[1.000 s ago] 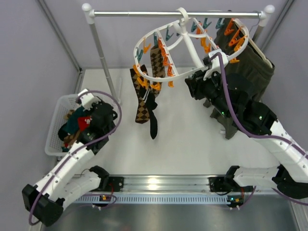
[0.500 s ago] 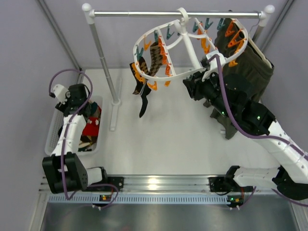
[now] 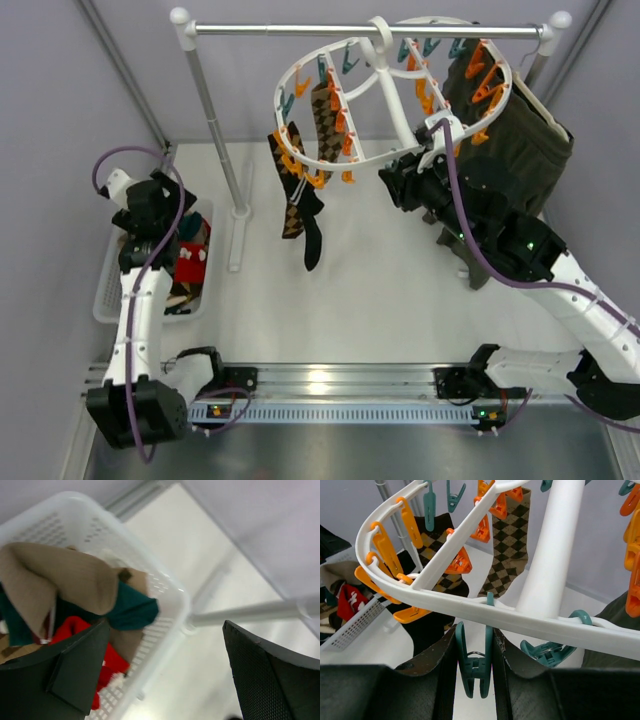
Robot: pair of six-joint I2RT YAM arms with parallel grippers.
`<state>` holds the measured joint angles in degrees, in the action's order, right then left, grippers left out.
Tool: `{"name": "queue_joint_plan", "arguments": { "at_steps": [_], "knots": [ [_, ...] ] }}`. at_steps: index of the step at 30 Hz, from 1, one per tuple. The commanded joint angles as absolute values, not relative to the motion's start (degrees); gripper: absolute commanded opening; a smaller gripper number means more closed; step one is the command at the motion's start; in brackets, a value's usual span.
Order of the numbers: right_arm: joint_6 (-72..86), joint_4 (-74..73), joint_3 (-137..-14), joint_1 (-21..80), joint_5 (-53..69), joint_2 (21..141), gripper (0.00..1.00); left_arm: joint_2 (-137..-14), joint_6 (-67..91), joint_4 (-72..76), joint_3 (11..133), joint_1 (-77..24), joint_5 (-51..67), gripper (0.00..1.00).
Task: Remove the socks clipped to the hanger
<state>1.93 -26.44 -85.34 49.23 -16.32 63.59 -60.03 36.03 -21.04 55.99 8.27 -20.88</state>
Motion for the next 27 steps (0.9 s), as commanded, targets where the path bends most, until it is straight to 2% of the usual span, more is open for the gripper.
{"name": "queue_joint_plan", "arguments": {
  "at_steps": [1,6,9,12,15,21,27],
  "knots": [
    [1.85,-23.73,-84.64,48.16,-13.98,60.65,0.27,-54.77,33.58,-19.34,57.66,8.09,-6.3,0.98],
    [1.76,-23.64,-84.11,47.99,-13.45,60.29,0.28,-48.01,30.24,-6.36,50.91,3.36,6.59,0.98],
    [1.76,-24.34,-84.11,47.9,-12.75,60.12,0.27,-45.88,23.15,7.0,44.14,-7.71,6.33,0.98],
    [1.93,-24.34,-84.11,47.81,-12.31,60.38,0.28,-43.95,16.29,16.59,38.51,-23.15,3.52,0.98],
    [2.2,-24.35,-84.29,47.81,-11.69,60.47,0.28,-40.79,12.85,26.34,32.1,-28.72,3.87,0.98],
    [2.46,-24.08,-84.64,47.72,-10.55,60.82,0.28,-37.79,8.89,40.14,20.93,-32.25,5.17,0.98],
    [3.34,-23.2,-84.81,47.72,-9.23,61.17,0.28,-50.43,4.23,46.57,21.35,-35.24,2.64,0.98]
  ]
}}
